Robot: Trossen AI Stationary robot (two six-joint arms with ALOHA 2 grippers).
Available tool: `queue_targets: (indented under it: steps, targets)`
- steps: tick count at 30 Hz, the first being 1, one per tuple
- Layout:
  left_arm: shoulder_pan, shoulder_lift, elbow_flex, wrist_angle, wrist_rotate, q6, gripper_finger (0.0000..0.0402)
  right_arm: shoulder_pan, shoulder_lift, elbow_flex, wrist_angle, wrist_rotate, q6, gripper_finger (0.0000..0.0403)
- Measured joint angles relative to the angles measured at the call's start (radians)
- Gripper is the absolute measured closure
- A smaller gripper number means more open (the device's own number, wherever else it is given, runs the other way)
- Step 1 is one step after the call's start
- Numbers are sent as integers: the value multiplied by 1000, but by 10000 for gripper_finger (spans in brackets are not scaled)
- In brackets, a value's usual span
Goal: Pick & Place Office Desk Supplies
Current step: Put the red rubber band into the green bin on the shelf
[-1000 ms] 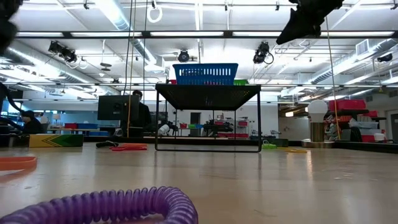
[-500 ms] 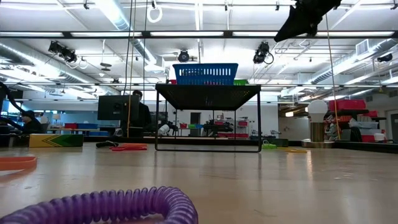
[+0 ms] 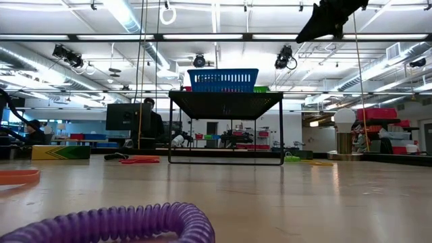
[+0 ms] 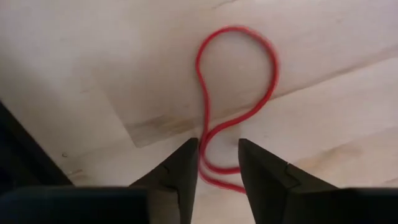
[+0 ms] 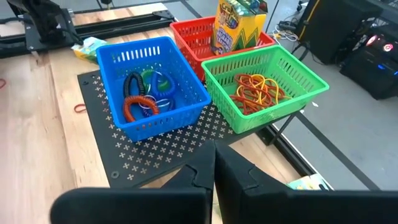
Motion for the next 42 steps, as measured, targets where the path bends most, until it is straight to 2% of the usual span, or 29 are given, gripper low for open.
queue_targets:
  steps: [5, 10, 12, 13, 18, 24, 29, 33, 37, 42]
  targets:
    - [-14, 34, 3, -6, 35, 2, 324, 0, 0, 0, 18, 0, -1, 392]
    - [-13, 44, 4, -16, 20, 17, 382, 0, 0, 0, 22, 0, -1, 392]
    - [-3, 31, 12, -25, 0, 29, 394, 0, 0, 0, 22, 0, -1, 392]
    - [2, 23, 22, -37, -23, 37, 395, 0, 0, 0, 22, 0, -1, 392]
    - [43, -89, 109, -48, -363, 201, 398, 0, 0, 0, 22, 1, -1, 392]
    - [192, -184, 218, -59, -511, 597, 398, 0, 0, 0, 22, 29, 16, 392]
    - [388, -233, 309, -59, -514, 972, 399, 0, 2, 0, 59, 30, 18, 392]
    - [534, -252, 347, 16, -509, 1320, 399, 0, 3, 0, 100, 13, 34, 392]
    - [682, -252, 347, 145, -467, 1592, 399, 0, 10, 0, 134, -19, 62, 392]
    - [877, -213, 348, 435, -283, 1900, 400, 0, 41, 1, 179, -125, 112, 391]
